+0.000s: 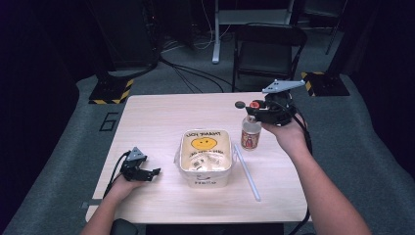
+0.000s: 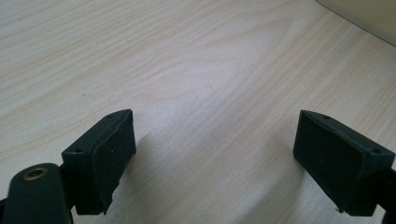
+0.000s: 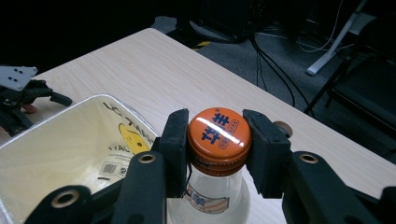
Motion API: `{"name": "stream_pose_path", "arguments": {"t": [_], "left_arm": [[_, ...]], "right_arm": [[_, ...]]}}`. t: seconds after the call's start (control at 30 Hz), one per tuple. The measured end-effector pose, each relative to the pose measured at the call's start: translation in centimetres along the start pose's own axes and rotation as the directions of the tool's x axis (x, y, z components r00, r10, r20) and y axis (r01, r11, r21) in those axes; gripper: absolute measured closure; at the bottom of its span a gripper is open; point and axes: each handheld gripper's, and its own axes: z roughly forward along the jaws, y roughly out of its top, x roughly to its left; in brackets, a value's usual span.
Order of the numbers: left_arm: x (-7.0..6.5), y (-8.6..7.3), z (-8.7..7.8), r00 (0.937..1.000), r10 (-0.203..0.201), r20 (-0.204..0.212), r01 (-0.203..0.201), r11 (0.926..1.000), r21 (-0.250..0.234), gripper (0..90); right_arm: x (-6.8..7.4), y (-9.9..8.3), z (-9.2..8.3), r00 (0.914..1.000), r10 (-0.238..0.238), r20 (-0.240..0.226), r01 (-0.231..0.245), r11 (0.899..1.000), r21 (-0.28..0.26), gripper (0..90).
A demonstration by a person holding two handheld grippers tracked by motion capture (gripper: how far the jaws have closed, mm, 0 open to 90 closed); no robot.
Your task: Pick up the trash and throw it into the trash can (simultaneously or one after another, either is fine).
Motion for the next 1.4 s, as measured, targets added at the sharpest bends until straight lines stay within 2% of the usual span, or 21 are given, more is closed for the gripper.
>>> {"name": "stream_pose_path", "arguments": {"t": [0.63,1.13,1.4], "left_arm": [[0.0,0.0,0.0,1.0,0.0,0.0,0.0,1.0,0.0,12.8],[0.0,0.0,0.0,1.0,-0.005,0.002,0.005,1.0,-0.002,12.9],[0.0,0.0,0.0,1.0,-0.002,0.0,0.002,1.0,-0.002,12.9]], "right_arm": [[1.6,2.9,-1.9,0.9978,-0.058,-0.032,0.056,0.998,-0.041,61.8],[2.2,4.7,-3.3,0.9964,-0.074,-0.041,0.071,0.995,-0.074,61.8],[2.7,5.5,-3.5,0.9952,-0.085,-0.049,0.08,0.993,-0.09,61.8]]}}
